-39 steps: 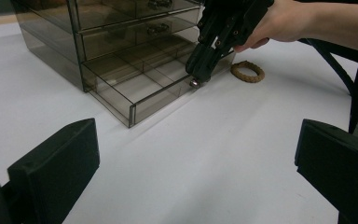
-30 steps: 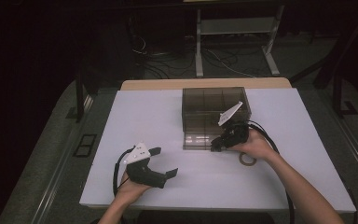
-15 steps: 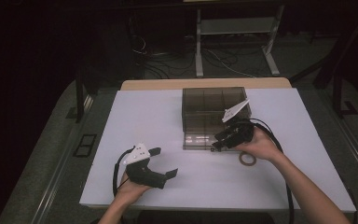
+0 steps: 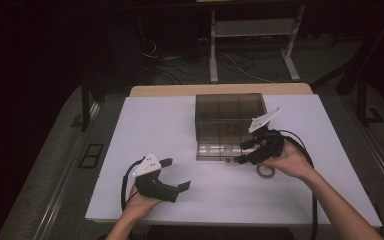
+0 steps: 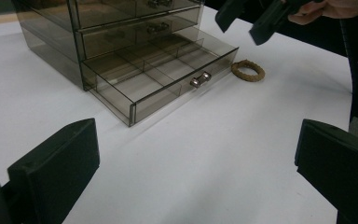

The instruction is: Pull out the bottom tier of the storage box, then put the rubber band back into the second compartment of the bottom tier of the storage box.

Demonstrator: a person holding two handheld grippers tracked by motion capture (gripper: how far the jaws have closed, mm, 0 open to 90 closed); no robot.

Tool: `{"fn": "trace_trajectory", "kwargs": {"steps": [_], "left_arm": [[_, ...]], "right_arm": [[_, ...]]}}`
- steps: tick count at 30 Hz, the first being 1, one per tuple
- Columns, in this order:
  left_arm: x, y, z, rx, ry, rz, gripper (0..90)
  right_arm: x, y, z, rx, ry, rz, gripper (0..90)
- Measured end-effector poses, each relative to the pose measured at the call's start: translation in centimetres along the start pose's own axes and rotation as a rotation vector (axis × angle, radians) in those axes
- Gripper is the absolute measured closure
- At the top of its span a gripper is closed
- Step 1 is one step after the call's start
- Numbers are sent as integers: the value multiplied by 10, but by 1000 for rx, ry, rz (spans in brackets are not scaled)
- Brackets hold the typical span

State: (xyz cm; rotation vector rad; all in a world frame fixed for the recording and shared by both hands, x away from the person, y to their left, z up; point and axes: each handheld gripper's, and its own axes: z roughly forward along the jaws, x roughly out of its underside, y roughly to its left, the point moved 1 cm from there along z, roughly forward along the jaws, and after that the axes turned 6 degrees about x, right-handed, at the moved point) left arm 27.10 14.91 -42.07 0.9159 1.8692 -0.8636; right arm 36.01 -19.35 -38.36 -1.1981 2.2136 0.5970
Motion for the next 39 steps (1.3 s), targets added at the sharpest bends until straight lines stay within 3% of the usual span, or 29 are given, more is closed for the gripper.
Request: {"fn": "trace_trajectory", "kwargs": {"steps": [9, 21, 39], "left_arm": [[0, 0, 0, -3, -3, -3, 0], [0, -1, 0, -2, -4, -3, 0], [0, -1, -1, -4, -11, -1, 0]], "right_arm": [[15, 5, -18, 56, -40, 56, 196], [36, 10, -34, 94, -72, 104, 159], [60, 8, -36, 109, -59, 136, 160]]}}
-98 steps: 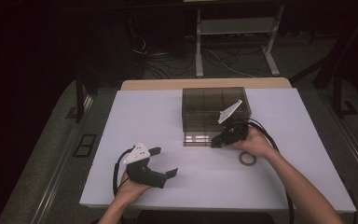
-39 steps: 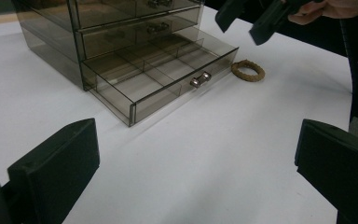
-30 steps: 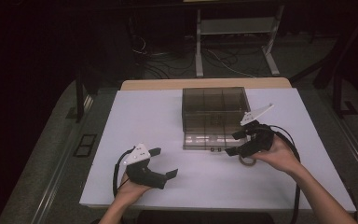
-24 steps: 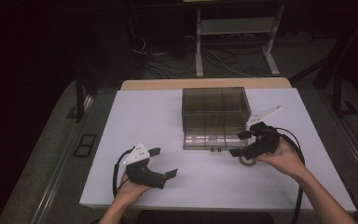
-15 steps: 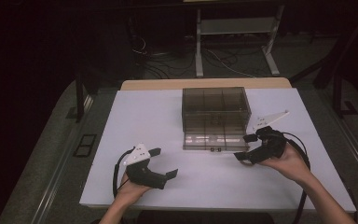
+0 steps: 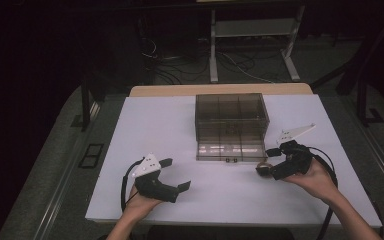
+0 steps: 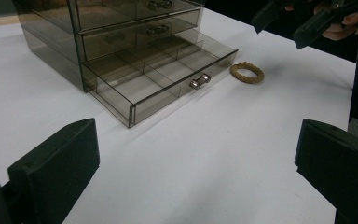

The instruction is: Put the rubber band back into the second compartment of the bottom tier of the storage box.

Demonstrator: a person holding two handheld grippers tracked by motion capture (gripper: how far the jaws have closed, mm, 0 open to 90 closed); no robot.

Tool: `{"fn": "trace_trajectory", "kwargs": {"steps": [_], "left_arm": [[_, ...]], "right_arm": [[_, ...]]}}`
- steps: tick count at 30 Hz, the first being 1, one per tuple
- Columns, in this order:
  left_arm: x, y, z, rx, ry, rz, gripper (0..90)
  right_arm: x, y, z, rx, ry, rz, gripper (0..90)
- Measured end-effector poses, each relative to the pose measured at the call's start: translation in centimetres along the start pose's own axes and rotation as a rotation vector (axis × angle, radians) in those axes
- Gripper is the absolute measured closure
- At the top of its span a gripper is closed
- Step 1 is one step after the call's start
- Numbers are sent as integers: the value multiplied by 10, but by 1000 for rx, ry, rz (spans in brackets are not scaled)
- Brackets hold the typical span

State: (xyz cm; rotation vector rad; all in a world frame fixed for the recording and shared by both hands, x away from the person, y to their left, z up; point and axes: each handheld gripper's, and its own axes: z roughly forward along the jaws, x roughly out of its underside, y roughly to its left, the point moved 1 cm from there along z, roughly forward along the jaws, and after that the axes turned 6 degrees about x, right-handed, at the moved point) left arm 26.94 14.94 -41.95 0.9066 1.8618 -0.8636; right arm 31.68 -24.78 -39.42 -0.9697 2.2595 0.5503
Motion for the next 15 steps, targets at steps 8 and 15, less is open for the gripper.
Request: {"fn": "trace_trajectory", "kwargs": {"steps": [8, 15], "left_arm": [[0, 0, 1, 1, 1, 0, 0], [0, -1, 1, 2, 4, -1, 0]], "right_arm": [[8, 0, 6, -5, 31, -11, 160], [16, -1, 11, -9, 52, -12, 160]]}}
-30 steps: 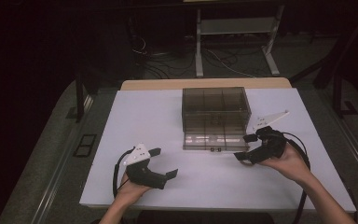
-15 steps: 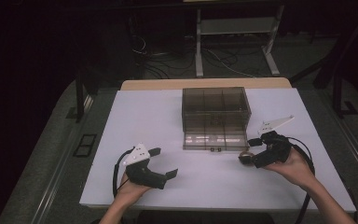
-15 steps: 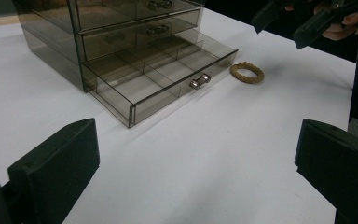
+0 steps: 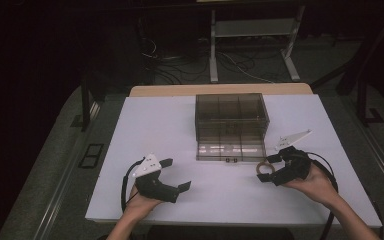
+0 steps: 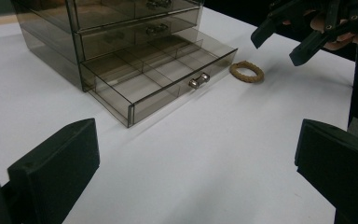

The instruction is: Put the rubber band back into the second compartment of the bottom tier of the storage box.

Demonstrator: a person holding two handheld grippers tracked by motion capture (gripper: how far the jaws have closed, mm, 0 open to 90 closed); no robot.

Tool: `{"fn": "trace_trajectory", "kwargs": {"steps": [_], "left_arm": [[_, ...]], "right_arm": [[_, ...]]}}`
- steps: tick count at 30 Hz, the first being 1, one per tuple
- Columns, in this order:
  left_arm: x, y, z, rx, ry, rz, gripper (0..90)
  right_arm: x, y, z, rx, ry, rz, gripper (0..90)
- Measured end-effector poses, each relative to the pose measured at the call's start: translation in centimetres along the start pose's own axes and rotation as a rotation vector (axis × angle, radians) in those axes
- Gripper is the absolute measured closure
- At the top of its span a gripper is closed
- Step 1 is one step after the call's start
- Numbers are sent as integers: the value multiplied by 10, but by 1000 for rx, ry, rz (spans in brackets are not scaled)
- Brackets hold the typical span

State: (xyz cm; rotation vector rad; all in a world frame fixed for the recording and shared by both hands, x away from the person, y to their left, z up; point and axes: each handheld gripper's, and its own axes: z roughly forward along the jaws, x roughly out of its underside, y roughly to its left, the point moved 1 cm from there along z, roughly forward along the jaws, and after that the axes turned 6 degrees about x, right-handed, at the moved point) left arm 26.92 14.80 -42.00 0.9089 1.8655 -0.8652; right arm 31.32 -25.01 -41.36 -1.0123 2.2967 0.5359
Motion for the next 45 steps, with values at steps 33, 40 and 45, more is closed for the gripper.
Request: {"fn": "trace_trajectory", "kwargs": {"steps": [33, 40, 45], "left_arm": [[0, -1, -1, 0, -2, 2, 0], [0, -1, -1, 1, 0, 4, 0], [0, -1, -1, 2, 3, 7, 0]], "right_arm": [[9, 3, 22, 12, 95, -48, 168], [12, 3, 26, 0, 108, -63, 250], [13, 3, 28, -6, 115, -69, 315]]}}
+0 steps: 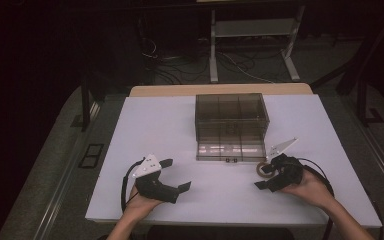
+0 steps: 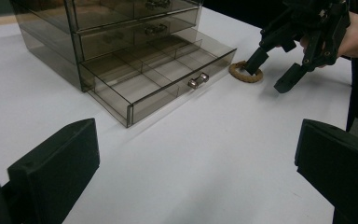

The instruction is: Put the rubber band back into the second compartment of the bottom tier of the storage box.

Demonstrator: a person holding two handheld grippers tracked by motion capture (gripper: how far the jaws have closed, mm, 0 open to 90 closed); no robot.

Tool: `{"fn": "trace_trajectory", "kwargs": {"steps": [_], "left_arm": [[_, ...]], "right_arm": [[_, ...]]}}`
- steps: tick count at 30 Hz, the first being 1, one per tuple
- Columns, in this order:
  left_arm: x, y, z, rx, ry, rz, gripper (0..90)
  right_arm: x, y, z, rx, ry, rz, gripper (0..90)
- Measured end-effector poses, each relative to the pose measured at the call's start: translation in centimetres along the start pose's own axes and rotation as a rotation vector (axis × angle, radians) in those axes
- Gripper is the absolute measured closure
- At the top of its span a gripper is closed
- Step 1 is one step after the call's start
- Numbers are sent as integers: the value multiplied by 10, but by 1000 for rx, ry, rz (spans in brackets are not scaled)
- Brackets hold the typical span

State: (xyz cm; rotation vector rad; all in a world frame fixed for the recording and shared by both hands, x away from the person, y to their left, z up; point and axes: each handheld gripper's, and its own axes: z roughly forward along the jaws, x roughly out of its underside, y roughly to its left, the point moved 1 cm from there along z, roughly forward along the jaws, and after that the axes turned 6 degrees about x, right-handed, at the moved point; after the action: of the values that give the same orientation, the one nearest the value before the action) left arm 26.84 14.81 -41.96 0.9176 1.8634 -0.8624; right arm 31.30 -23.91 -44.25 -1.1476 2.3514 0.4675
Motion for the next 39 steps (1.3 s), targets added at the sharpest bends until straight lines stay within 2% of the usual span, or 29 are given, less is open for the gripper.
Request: {"fn": "trace_trajectory", "kwargs": {"steps": [7, 22, 35, 39], "left_arm": [[0, 0, 0, 5, -1, 1, 0], [0, -1, 1, 5, -1, -1, 0], [0, 0, 1, 6, 2, 2, 0], [0, 0, 1, 5, 3, 2, 0]], "right_arm": [[1, 1, 2, 4, 5, 1, 412], [1, 2, 2, 71, 0, -6, 657], [1, 3, 3, 87, 0, -28, 798], [1, 3, 3, 80, 0, -16, 817]]}}
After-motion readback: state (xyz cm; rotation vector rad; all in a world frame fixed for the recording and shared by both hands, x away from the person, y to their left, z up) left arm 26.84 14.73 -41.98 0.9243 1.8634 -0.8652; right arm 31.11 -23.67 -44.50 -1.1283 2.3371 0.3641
